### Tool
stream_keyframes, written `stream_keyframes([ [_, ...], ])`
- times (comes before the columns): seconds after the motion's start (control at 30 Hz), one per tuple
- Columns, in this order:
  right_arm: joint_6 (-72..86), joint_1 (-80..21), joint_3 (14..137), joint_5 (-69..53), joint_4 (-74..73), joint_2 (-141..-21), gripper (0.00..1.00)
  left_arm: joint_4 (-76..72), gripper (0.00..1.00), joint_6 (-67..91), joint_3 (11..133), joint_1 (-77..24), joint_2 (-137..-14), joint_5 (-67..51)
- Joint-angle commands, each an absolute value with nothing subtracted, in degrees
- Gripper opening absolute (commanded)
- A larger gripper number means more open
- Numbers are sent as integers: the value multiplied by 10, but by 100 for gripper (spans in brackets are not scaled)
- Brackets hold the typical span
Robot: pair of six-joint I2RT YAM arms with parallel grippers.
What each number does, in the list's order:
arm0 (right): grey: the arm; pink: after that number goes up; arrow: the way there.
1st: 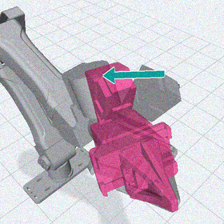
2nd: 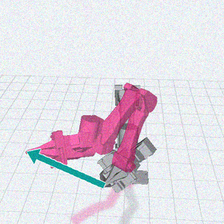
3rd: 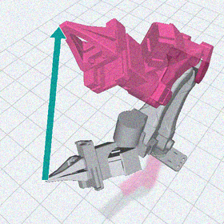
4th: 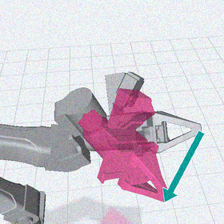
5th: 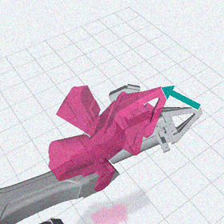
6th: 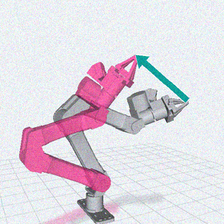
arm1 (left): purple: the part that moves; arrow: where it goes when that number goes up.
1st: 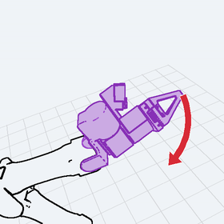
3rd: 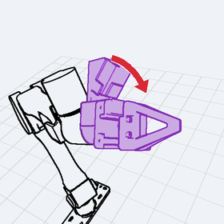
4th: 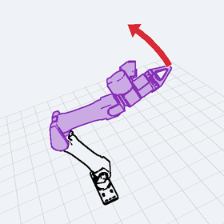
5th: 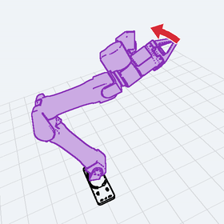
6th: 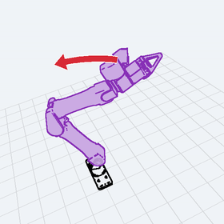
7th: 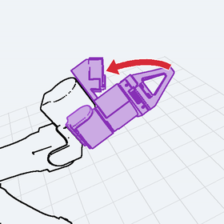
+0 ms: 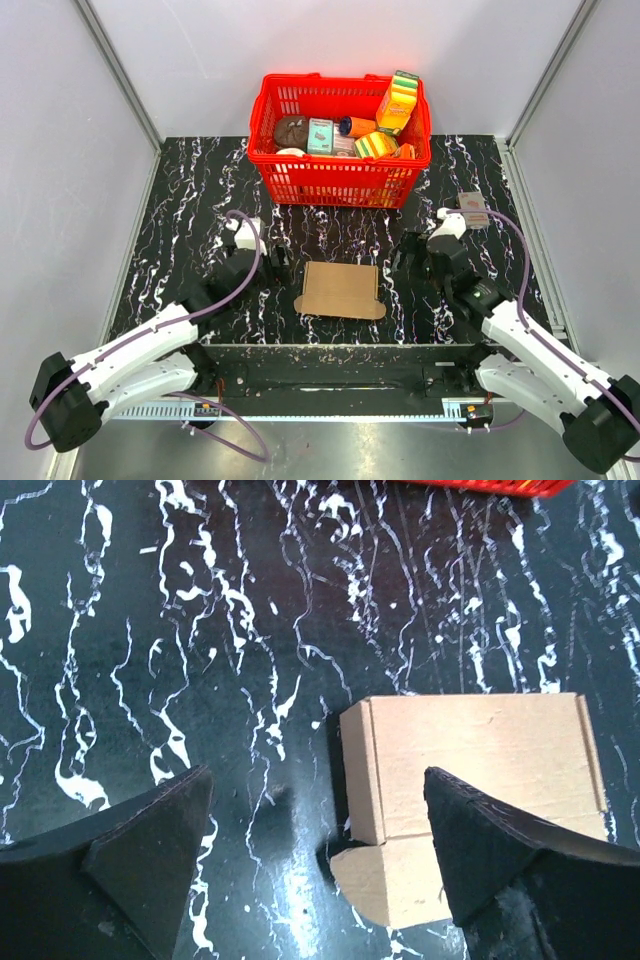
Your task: Fold the paper box
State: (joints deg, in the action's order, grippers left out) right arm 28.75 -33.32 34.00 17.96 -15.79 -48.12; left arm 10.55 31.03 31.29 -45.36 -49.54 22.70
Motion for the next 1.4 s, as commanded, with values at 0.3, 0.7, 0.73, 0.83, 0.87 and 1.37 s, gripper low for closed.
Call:
stream_keyframes([
  [0.3,386,-335,338,214,-218,-507,100,113,93,332,276,-450,-456,192],
  [0.7,423,-335,293,148,-207,-448,96,36,92,327,229,-450,-457,118],
  [0.73,414,-335,308,142,-209,-466,95,33,92,325,228,-450,-460,119],
  [0.83,371,-335,327,98,-203,-495,91,20,88,309,224,-450,-462,119],
  [0.87,364,-335,328,90,-201,-500,89,12,86,302,222,-450,-462,117],
  [1.37,304,-335,252,-82,-62,-538,86,-171,87,268,138,-450,-509,66],
])
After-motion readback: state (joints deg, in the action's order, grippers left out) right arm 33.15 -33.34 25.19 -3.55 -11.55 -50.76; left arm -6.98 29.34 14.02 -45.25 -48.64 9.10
